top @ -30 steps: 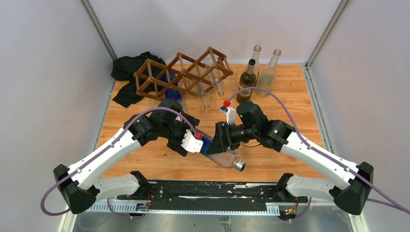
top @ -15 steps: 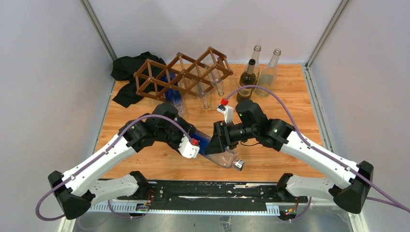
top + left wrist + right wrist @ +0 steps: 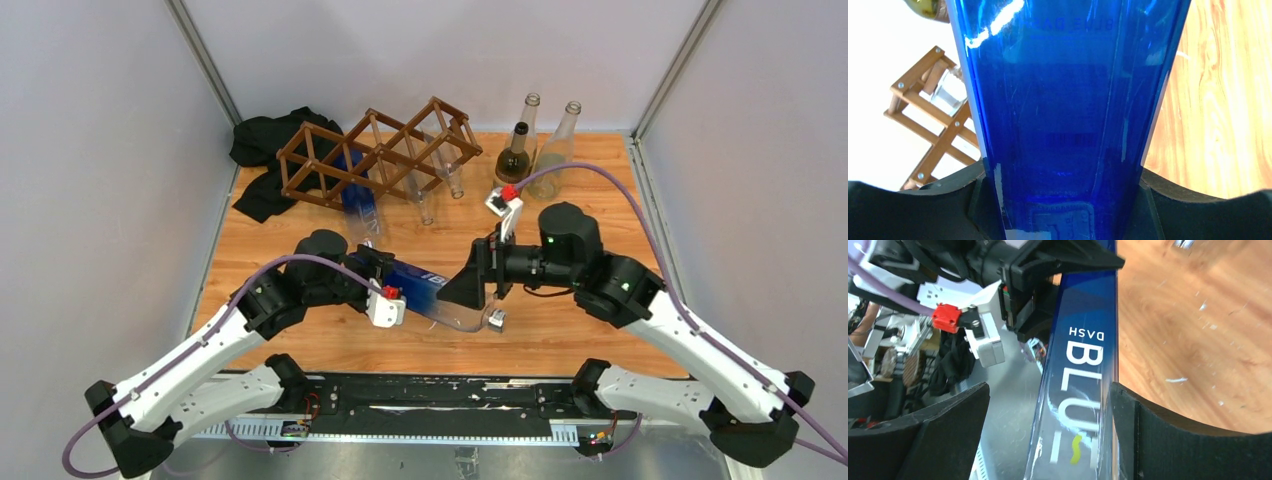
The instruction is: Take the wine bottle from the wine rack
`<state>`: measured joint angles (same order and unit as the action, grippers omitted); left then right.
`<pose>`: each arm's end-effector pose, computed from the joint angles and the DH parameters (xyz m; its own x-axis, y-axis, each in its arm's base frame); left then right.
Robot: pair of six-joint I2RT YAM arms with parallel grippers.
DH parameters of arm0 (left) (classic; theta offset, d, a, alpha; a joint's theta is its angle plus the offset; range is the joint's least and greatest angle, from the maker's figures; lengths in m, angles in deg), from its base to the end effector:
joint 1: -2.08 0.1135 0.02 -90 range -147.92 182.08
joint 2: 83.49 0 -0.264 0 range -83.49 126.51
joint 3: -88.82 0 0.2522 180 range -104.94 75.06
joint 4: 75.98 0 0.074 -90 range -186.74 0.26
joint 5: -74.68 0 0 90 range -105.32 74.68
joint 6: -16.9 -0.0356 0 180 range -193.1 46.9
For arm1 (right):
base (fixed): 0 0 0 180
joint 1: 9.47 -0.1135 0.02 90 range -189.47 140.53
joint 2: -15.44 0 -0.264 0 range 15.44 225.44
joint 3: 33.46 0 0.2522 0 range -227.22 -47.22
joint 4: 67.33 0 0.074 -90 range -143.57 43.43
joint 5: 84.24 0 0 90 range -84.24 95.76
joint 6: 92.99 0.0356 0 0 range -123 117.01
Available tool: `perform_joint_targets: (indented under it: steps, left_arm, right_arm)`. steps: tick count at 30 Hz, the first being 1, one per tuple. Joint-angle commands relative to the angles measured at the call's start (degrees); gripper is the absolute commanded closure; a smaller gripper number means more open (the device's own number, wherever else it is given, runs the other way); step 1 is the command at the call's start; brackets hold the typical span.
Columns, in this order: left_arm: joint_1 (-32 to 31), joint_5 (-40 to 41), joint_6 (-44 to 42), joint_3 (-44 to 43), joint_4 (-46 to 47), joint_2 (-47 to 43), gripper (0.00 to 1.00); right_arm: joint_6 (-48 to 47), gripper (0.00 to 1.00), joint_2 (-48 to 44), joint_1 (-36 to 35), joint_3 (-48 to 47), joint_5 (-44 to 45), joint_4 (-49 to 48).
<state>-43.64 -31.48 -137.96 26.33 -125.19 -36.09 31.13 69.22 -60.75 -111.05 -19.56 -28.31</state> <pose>0.1147 -0.1318 0.3128 0.6018 0.6283 -0.4930 0.7150 -0.1487 0.6831 0.1115 0.1634 0.4004 -0.6763 -0.0329 -0.7359 -0.7055 0.3164 0.6342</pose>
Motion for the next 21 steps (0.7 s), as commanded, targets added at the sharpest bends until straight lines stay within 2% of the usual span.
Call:
perform_joint_targets:
  steps: [1,5,9,14,21]
  left_arm:
    - [-0.4,0.6,13.4,-1.4,12.0,-4.0,1.0]
    - [-0.3,0.9,24.2,-2.7,10.9,-4.8,1.0]
    - [0.1,0.9,39.0,-3.1,12.8,-5.3,1.0]
    - [1.8,-7.5,51.8,-4.8,16.1,-4.9,1.0]
    - [8.6,-20.7,67.1,-9.6,21.4,0.0,1.0]
  right_arm:
    - [-4.6,0.06,-4.5,1.4,-5.0,6.5,-0.1]
    - [-8.4,0.06,-5.9,1.6,-11.7,10.8,1.2]
    - [-9.8,0.05,-6.6,1.6,-16.9,12.4,1.9]
    - [-11.9,0.04,-8.9,1.6,-18.5,15.8,3.4]
    - [-11.5,0.03,-10.7,1.6,-16.4,15.5,4.3]
